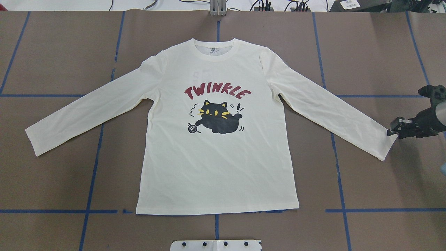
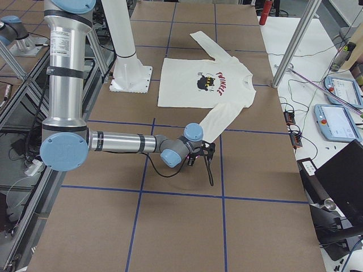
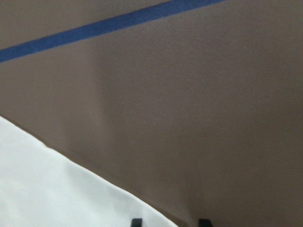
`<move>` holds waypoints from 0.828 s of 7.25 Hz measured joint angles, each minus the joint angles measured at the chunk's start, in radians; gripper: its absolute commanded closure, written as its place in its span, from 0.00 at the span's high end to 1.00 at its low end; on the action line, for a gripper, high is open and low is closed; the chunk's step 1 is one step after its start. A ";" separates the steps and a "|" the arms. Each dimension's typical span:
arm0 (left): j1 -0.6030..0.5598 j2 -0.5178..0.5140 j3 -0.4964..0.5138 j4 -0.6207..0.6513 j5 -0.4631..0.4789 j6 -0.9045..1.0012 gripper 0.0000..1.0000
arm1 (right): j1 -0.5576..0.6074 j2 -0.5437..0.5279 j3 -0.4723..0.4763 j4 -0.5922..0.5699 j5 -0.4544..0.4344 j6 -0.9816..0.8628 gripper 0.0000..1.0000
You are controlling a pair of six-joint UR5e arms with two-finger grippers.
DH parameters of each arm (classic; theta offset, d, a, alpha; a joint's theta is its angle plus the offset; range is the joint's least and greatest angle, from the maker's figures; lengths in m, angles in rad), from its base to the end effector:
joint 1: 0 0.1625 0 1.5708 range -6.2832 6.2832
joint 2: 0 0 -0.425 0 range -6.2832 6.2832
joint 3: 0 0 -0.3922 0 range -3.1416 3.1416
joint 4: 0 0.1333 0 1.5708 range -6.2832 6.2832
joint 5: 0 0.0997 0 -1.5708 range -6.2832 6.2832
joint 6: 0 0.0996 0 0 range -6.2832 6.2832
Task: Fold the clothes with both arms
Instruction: 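Lower the right gripper to the cuff of the sleeve nearest it and grasp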
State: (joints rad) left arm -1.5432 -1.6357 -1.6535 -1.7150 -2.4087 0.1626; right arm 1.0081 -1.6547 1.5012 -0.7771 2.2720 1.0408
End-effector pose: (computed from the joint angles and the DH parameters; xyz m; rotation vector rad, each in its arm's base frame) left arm -0.0446 -0.5316 0.5641 0.3311 0.8142 0.3001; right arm -0.1963 -0.4406 0.6474 -0.0597 -0.9113 0.2202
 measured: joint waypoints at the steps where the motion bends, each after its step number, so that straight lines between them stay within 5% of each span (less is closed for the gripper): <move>1: 0.000 -0.001 0.001 -0.001 0.000 0.000 1.00 | -0.001 -0.001 0.001 0.001 0.003 0.000 0.00; 4: 0.000 -0.002 0.004 -0.007 -0.001 0.000 1.00 | -0.002 0.003 0.023 0.000 0.032 0.037 0.00; 6: 0.000 -0.003 0.003 -0.008 -0.009 0.000 1.00 | -0.031 0.088 0.111 -0.014 0.042 0.250 0.00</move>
State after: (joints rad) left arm -1.5428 -1.6387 -1.6502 -1.7226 -2.4176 0.1623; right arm 0.9775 -1.5664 1.6124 -0.7913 2.3142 1.2911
